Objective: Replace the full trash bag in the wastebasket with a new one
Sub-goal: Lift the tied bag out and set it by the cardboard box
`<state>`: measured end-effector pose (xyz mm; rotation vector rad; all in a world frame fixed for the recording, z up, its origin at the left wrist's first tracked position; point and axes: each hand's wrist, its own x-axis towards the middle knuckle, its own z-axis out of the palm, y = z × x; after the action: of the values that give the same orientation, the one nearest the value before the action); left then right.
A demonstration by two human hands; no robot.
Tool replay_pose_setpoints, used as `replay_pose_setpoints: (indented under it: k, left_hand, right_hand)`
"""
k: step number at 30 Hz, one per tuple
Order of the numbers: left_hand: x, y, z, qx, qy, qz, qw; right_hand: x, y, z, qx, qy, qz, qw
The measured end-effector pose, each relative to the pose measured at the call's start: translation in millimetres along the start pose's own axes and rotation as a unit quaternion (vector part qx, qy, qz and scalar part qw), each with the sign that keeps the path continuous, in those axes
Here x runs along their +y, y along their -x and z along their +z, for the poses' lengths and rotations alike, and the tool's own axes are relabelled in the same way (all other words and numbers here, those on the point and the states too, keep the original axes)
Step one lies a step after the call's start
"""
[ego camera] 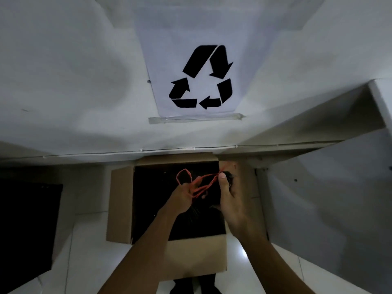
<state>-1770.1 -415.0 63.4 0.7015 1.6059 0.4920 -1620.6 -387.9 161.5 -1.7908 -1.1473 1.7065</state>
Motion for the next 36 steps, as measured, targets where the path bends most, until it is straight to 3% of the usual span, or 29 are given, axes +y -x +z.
replay_pose_setpoints:
  k: [7, 11, 17, 20, 25, 36]
  left_hand:
    - [-23, -7, -6, 0.006, 0.057, 0.006, 0.998]
    - [-30, -6, -28, 0.109, 0.003, -0.01, 0.994]
    - [-39, 12, -54, -0.011, -0.167, -0.039, 0.985]
    - [-26, 24, -54, -0.011, -0.254, -0.007, 0.967]
    - [20, 58, -51, 0.046, -0.297, 0.067, 0.951]
    - [117, 178, -38, 0.102, -0.329, 0.135, 0.929]
  right_hand:
    - [26, -50, 34, 0.001, 0.04, 0.028, 0.999]
    - [25, -67, 42, 0.0, 0.072, 0.048, 0.996]
    - [29, -77, 39, 0.02, 0.111, 0.123, 0.986]
    - [26, -66, 33, 0.017, 0.129, 0.124, 0.984]
    - [4, -33, 14, -0.027, 0.228, 0.059, 0.972]
    - [-67, 84, -62, -0.063, 0.372, -0.111, 0.919]
